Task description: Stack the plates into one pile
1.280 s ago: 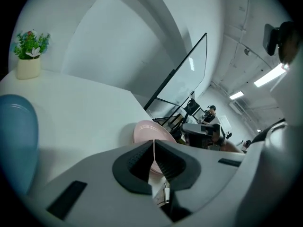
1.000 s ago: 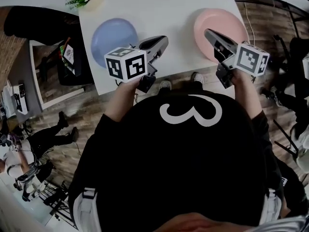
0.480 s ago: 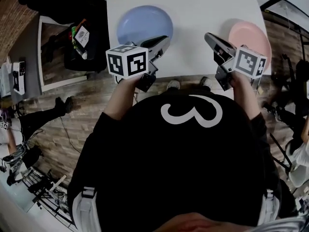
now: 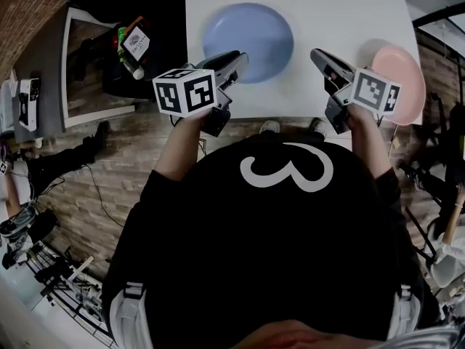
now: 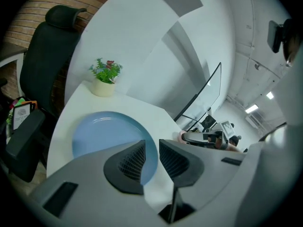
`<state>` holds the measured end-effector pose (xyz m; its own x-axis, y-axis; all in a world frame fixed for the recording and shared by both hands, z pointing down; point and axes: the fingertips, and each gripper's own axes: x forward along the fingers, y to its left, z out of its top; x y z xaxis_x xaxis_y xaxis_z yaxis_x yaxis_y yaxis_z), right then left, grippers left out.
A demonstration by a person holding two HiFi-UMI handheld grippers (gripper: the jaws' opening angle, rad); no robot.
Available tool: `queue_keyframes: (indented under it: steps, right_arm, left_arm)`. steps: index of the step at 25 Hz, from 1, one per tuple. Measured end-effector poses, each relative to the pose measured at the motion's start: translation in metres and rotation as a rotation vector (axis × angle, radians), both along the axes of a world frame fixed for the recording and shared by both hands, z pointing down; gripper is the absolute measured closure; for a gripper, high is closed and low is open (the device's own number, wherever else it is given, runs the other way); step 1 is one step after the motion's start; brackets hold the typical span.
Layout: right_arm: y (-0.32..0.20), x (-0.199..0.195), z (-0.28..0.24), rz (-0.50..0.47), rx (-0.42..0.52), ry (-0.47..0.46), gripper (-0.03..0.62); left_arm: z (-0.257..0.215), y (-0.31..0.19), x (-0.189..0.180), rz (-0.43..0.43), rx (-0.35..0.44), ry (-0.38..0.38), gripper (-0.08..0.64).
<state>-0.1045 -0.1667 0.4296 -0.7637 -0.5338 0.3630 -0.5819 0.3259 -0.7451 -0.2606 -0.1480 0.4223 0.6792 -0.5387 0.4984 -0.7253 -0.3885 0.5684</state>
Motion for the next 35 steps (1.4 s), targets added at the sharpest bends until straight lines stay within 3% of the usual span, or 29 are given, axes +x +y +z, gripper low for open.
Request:
queue_keyframes:
  steps: [10, 13, 20, 31, 35]
  right_arm:
    - [-0.001, -0.014, 0.032, -0.022, -0.051, 0.083, 0.557]
    - [-0.005, -0.022, 0.041, -0.043, -0.058, 0.08, 0.462]
    - [-0.006, -0.031, 0.069, -0.026, -0.124, 0.131, 0.457]
    - [-0.009, -0.036, 0.102, -0.004, -0.199, 0.201, 0.459]
    - [-0.011, -0.039, 0.109, 0.005, -0.221, 0.217, 0.487]
  left_arm:
    - [0.029, -0.001, -0.049, -0.144, -0.069, 0.006, 0.437]
    - [0.041, -0.005, -0.064, -0.186, -0.085, -0.007, 0.427]
    - [0.071, -0.001, -0.095, -0.269, -0.152, -0.041, 0.403]
    - [0.099, -0.006, -0.106, -0.29, -0.223, -0.062, 0.405]
    - [0.103, -0.008, -0.105, -0.287, -0.231, -0.053, 0.405]
